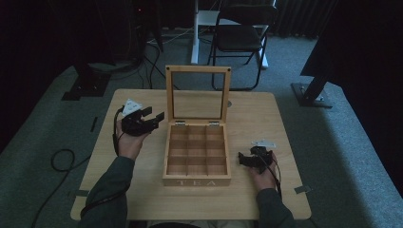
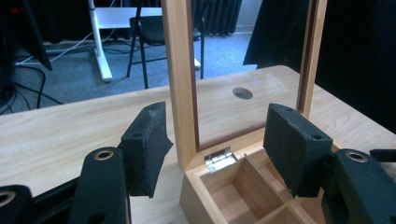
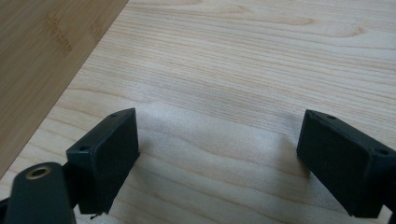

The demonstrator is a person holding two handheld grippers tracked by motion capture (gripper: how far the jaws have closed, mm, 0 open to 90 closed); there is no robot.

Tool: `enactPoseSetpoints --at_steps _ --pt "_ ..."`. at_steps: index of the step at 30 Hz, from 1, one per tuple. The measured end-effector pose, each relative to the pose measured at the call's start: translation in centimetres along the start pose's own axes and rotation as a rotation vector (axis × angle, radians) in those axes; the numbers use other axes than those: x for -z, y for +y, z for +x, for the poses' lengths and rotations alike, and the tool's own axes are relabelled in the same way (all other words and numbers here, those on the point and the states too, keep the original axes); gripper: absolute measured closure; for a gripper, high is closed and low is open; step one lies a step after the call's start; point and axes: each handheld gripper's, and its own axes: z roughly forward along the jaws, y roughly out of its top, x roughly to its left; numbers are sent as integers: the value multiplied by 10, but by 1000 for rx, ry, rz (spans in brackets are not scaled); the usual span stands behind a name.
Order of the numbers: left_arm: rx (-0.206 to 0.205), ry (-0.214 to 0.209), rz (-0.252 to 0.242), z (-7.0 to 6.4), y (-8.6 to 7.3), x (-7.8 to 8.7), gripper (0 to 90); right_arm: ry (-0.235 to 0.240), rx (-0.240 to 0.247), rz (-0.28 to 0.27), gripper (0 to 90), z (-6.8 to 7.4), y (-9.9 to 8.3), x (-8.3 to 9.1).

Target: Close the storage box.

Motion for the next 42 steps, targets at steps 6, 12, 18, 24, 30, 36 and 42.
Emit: enactPoseSetpoints --at_steps 6,12,18,24,30,36,42 --pt "-11 -6 -4 1 11 -10 390 0 1 -1 123 0 0 0" --pt "-21 -6 17 4 17 -20 388 0 -1 -1 123 0 0 0" --pt "-5 -2 16 9 20 -27 387 0 -1 0 123 0 0 0" --pt "0 6 23 15 21 -35 385 0 0 0 123 0 0 0" --pt "0 23 31 18 23 -43 385 0 0 0 123 0 0 0" --pt "7 49 36 23 25 -50 387 0 0 0 123 0 0 0" --pt "3 51 41 22 29 -59 385 0 -1 0 123 0 0 0"
